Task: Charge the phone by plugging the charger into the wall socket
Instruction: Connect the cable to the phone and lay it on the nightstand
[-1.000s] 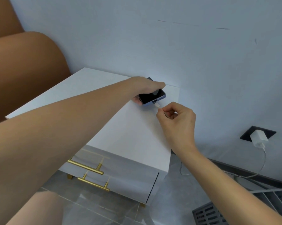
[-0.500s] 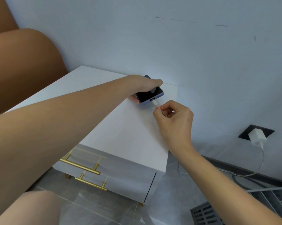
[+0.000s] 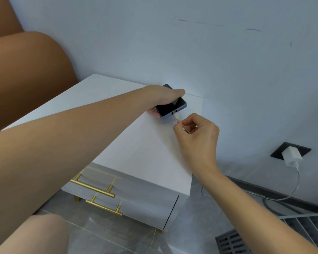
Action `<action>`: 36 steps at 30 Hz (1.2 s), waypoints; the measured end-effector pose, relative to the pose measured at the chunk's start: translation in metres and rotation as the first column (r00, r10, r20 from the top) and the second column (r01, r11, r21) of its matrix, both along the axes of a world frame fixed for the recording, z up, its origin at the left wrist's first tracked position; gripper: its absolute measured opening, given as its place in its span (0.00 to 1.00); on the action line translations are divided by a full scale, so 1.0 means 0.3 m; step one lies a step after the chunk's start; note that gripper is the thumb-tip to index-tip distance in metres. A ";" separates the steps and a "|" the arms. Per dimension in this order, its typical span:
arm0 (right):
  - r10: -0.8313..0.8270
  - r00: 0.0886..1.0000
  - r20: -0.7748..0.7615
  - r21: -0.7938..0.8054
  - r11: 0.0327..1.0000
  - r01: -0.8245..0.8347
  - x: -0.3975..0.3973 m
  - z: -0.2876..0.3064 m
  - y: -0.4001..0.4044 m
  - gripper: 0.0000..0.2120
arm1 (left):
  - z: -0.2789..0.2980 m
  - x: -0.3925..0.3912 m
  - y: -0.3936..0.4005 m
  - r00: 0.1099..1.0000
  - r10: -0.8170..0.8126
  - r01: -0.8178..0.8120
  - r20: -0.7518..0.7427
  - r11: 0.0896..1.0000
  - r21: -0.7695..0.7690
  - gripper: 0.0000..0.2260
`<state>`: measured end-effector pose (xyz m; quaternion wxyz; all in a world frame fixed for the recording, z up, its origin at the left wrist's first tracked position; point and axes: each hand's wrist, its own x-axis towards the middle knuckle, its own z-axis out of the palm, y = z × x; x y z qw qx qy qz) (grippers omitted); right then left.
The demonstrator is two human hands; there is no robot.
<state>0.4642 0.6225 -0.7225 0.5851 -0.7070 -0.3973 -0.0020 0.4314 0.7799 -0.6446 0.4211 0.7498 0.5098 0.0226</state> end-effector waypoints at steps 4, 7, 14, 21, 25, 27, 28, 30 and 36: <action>0.002 1.000 0.024 -0.006 1.000 -0.002 -0.001 0.001 0.000 0.12 | 0.001 -0.005 0.000 0.999 0.022 -0.021 0.041 1.000 -0.016 0.20; 0.000 1.000 0.029 0.013 1.000 -0.001 -0.002 0.000 -0.001 0.12 | 0.005 -0.009 -0.004 0.999 0.028 -0.027 0.047 0.999 -0.020 0.21; 0.005 0.999 0.041 0.023 1.000 -0.006 -0.001 -0.002 0.001 0.13 | 0.010 -0.013 -0.011 0.999 0.036 -0.035 0.036 0.999 -0.030 0.19; 0.000 0.998 0.066 -0.010 1.000 0.001 0.000 0.001 0.000 0.13 | -0.001 -0.005 -0.016 0.995 0.083 -0.082 0.061 0.996 -0.019 0.26; -0.001 0.997 0.080 -0.041 0.999 0.004 0.006 0.003 0.002 0.11 | -0.022 -0.003 -0.010 0.989 0.129 -0.134 0.065 0.989 0.069 0.33; -0.001 0.994 0.107 -0.053 0.999 0.006 0.005 0.004 0.003 0.10 | -0.032 -0.006 -0.008 0.990 0.137 -0.141 0.040 0.979 0.147 0.36; -0.001 0.992 0.124 -0.058 0.998 0.008 0.002 0.005 0.003 0.10 | -0.034 -0.007 -0.008 0.990 0.138 -0.142 0.036 0.977 0.161 0.37; -0.004 0.989 0.147 -0.064 0.998 0.014 -0.001 0.006 0.003 0.10 | -0.035 -0.003 -0.011 0.990 0.137 -0.141 0.041 0.980 0.139 0.38; -0.016 0.989 0.150 -0.093 0.995 0.030 0.004 0.006 0.003 0.09 | -0.040 0.016 -0.015 0.987 0.144 -0.151 0.072 0.983 0.105 0.40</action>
